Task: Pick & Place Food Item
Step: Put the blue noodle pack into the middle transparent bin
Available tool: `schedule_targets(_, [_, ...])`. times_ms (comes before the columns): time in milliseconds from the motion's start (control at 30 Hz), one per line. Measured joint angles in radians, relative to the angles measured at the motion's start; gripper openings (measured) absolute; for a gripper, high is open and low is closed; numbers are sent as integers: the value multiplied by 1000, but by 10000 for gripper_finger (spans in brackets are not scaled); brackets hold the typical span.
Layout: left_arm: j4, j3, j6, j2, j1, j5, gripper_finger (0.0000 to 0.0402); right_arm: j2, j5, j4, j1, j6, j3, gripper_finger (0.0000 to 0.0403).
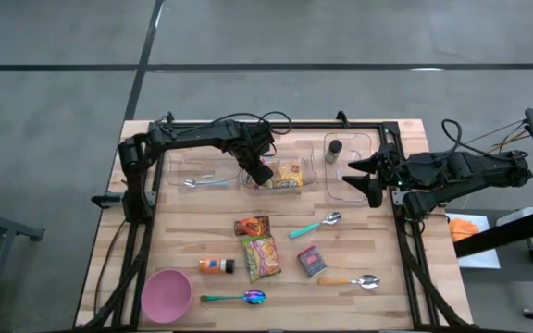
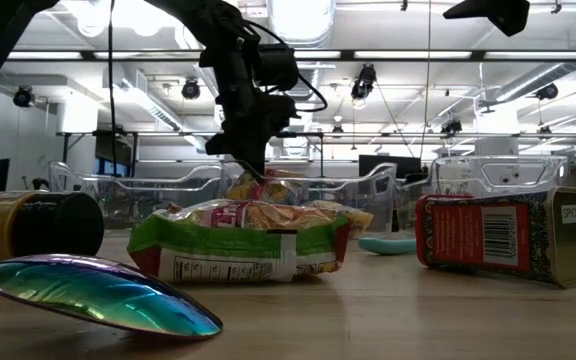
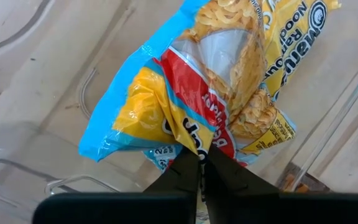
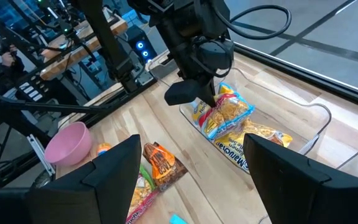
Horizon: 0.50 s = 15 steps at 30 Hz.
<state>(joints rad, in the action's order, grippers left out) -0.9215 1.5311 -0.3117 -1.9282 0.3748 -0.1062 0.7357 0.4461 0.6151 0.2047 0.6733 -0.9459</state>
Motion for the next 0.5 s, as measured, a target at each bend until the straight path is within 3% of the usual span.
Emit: schedule_targets(500, [-28, 0, 54, 0, 0, 9, 126, 0, 0, 0, 0, 0, 0, 278])
